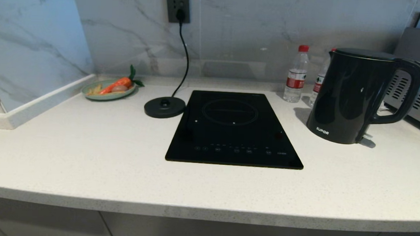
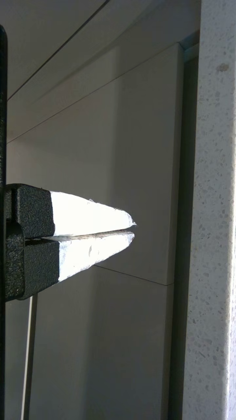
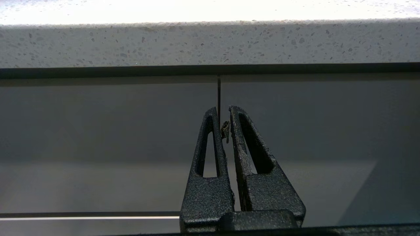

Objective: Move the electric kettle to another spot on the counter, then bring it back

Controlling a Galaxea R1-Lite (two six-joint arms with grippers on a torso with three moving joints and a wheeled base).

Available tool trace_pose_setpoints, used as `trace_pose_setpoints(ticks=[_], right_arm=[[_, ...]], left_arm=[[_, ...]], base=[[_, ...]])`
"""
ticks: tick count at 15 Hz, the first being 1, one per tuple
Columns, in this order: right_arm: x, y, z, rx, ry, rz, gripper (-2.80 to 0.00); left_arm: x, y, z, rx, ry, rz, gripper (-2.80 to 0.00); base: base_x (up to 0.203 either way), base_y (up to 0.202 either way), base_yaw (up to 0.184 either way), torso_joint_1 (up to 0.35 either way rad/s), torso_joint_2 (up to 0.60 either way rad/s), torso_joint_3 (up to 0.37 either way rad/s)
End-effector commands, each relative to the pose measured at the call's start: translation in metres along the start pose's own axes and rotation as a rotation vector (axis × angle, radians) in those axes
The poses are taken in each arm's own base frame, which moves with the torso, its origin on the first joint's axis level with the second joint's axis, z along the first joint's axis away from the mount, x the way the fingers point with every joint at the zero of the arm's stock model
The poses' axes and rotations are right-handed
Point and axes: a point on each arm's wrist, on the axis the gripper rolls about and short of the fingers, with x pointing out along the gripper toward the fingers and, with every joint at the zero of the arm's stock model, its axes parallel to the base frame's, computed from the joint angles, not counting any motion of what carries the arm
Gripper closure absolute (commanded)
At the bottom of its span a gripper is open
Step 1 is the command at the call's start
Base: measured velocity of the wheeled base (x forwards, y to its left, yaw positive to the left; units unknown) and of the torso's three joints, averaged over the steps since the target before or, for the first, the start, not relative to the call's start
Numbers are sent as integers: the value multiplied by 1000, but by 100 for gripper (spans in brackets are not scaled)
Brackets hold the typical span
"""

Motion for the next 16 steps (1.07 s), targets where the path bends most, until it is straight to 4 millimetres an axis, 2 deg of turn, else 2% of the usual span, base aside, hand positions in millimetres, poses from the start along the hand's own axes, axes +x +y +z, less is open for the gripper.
trace_pose_setpoints(ticks=[1, 16], right_arm=[[0, 0, 0, 0, 1, -1, 0], [0, 0, 0, -20, 3, 5, 0]], left_arm=[[0, 0, 0, 0, 1, 0, 0], [0, 0, 0, 0, 2, 1, 0]], base=[[0, 0, 0, 0, 31, 23], [0, 0, 0, 0, 0, 0]])
